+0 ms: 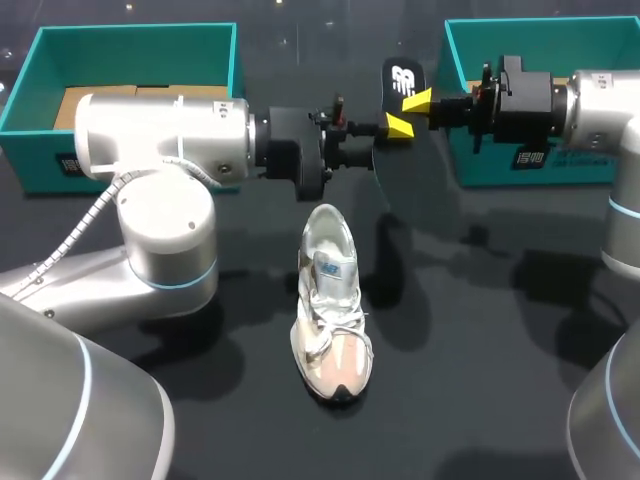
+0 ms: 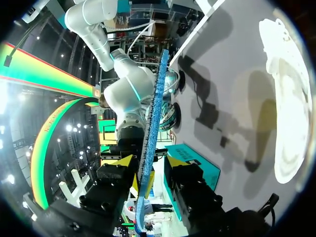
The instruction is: Take the shoe out of the shoebox, open the shoe tongue, remove and reinsert the insole, then place the shoe into the shoebox
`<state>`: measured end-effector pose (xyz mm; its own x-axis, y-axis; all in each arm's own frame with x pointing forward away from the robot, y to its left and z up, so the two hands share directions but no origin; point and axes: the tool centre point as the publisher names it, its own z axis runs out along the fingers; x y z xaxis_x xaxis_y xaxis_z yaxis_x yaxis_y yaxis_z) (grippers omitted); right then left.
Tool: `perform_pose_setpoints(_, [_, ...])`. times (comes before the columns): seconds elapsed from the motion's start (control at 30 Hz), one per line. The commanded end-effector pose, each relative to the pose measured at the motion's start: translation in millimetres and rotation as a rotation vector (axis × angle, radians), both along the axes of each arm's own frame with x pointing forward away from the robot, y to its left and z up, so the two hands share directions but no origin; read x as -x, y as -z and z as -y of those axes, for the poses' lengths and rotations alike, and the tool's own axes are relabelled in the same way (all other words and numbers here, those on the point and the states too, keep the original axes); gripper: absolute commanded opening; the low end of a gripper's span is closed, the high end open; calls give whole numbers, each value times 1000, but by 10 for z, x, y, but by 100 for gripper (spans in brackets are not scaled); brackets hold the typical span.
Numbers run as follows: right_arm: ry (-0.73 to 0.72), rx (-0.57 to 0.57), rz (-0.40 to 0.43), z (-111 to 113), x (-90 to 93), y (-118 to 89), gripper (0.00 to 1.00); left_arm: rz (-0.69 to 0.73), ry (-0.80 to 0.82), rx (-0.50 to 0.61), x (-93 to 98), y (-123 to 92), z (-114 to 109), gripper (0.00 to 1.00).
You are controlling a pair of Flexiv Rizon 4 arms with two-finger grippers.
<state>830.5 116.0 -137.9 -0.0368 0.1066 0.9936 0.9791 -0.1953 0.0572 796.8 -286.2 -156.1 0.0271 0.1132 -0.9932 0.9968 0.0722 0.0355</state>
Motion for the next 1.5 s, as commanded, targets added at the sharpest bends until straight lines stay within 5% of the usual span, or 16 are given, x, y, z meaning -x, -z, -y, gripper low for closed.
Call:
perform_pose_setpoints(0.03, [0,6,-5,-16,-8,-10,0,0,-5,-6,-6,24,31,34])
perform_pose_setpoints(0.17, [0,5,-10,-30,-24,-6,0,-2,-6,-10,-26,29,22,25])
perform_pose_setpoints(0.23, [0,4,-11,-39,-31,-4,0,-3,-8,-11,-35,32,19,1])
perform_pose_setpoints(0.87, [11,8,-18,-50,-21,-40,0,-3,-4,-6,-75,38,-47,0])
perform_pose_setpoints(0.97, [10,6,-19,-50,-22,-41,48,-1,-5,-3,-80,34,-55,0])
perform_pose_setpoints(1.0, [10,5,-20,-50,-22,-41,85,0,-5,-1,-80,30,-60,0])
perform_pose_setpoints(1.03, [11,5,-20,-50,-22,-40,100,2,-5,1,-79,25,-67,0])
perform_pose_setpoints(1.5, [-22,-23,44,90,253,-17,100,4,-39,-5,-1,-48,-446,0])
